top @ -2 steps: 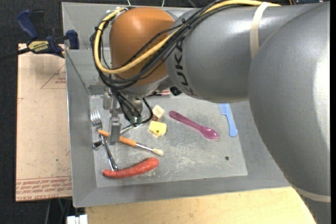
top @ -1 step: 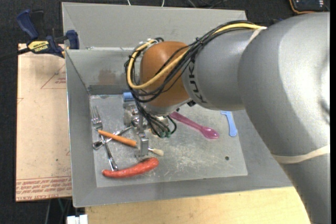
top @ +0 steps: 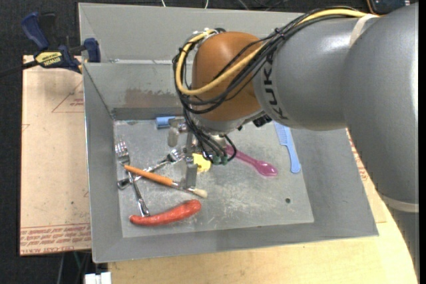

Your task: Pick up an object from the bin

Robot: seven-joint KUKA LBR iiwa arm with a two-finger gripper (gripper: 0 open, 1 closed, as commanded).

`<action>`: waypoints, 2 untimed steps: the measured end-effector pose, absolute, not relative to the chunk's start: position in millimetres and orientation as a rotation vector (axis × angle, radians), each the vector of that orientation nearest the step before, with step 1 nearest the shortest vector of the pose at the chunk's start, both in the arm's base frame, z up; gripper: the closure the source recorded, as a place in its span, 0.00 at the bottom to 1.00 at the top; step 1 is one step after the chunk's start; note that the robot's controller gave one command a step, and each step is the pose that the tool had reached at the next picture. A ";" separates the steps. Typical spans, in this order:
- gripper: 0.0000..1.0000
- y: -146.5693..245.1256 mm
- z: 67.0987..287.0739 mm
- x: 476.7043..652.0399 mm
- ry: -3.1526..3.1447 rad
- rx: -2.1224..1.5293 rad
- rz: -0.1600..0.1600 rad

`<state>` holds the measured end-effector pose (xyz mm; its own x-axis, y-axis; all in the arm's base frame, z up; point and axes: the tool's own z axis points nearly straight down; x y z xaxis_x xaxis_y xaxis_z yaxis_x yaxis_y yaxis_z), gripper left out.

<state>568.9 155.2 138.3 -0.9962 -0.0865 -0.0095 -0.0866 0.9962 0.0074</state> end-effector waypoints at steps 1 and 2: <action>0.00 161.7 78.0 574.3 3.139 -0.243 0.005; 0.00 158.3 71.1 564.7 3.123 -0.103 0.018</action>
Offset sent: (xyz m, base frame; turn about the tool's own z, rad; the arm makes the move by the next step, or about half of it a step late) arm -0.0059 0.0021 -0.0683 0.0246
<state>564.7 158.3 71.1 -0.9977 -0.0660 -0.0169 -0.0662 0.9977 0.0108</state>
